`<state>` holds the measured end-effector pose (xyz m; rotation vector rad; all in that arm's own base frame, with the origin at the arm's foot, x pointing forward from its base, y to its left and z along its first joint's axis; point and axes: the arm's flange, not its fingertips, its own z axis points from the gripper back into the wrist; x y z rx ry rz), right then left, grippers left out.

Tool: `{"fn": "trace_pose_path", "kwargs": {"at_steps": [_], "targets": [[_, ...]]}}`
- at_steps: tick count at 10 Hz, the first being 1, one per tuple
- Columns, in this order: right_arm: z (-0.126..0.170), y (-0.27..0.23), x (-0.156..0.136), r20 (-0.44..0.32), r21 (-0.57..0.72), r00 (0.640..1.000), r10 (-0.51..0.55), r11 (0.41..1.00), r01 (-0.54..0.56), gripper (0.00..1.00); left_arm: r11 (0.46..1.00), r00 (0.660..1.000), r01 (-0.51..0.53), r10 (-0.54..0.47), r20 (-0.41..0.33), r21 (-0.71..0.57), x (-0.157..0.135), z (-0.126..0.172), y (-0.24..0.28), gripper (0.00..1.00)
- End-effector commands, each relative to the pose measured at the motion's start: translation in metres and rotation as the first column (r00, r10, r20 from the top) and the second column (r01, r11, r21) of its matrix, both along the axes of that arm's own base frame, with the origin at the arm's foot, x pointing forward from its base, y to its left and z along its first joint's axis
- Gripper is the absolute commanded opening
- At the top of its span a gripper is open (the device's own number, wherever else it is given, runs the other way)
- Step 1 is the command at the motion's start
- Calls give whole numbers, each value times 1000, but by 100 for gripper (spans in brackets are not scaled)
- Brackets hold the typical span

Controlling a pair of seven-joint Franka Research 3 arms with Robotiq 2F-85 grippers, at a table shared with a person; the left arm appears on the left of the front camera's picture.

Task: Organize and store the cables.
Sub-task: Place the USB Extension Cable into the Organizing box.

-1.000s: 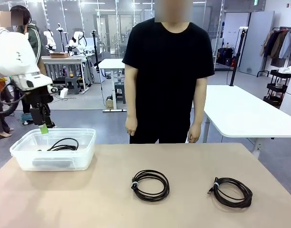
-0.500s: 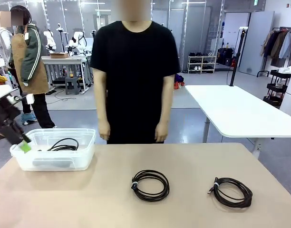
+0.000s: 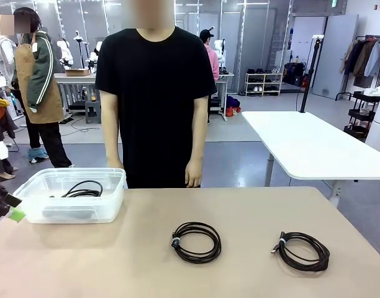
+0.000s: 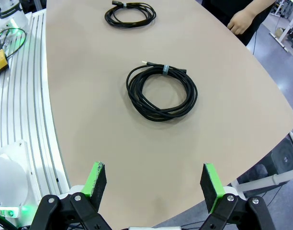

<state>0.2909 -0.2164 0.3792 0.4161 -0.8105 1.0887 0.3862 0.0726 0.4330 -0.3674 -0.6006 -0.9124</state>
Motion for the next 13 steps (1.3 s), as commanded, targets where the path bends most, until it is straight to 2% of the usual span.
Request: {"fn": "trace_pose_path", "kwargs": {"at_steps": [1,3,4,9,10,11,12,13], "targets": [[0,-1,1,5,14,1000,-14,1000,14,100,998,992,44,-39,121,-40,-16,-15,5,100],[0,-1,1,5,14,1000,-14,1000,14,100,991,987,105,-94,132,-80,-17,-20,3,100],[0,-1,1,5,14,1000,-14,1000,14,100,999,995,44,-42,89,-20,-11,-7,11,100],[0,-1,1,5,14,1000,-14,1000,14,100,998,993,58,-54,106,-32,-11,-8,13,100],[0,-1,1,5,14,1000,-14,1000,14,100,991,975,115,-100,198,-67,-5,4,-19,100],[0,-1,1,5,14,1000,-14,1000,14,100,989,974,132,-117,196,-66,0,18,-62,100],[0,-1,1,5,14,1000,-14,1000,14,100,992,987,124,-126,101,24,4,31,-101,100],[0,-1,1,5,14,1000,-14,1000,14,100,993,990,117,-117,77,11,9,47,-135,100]]}}
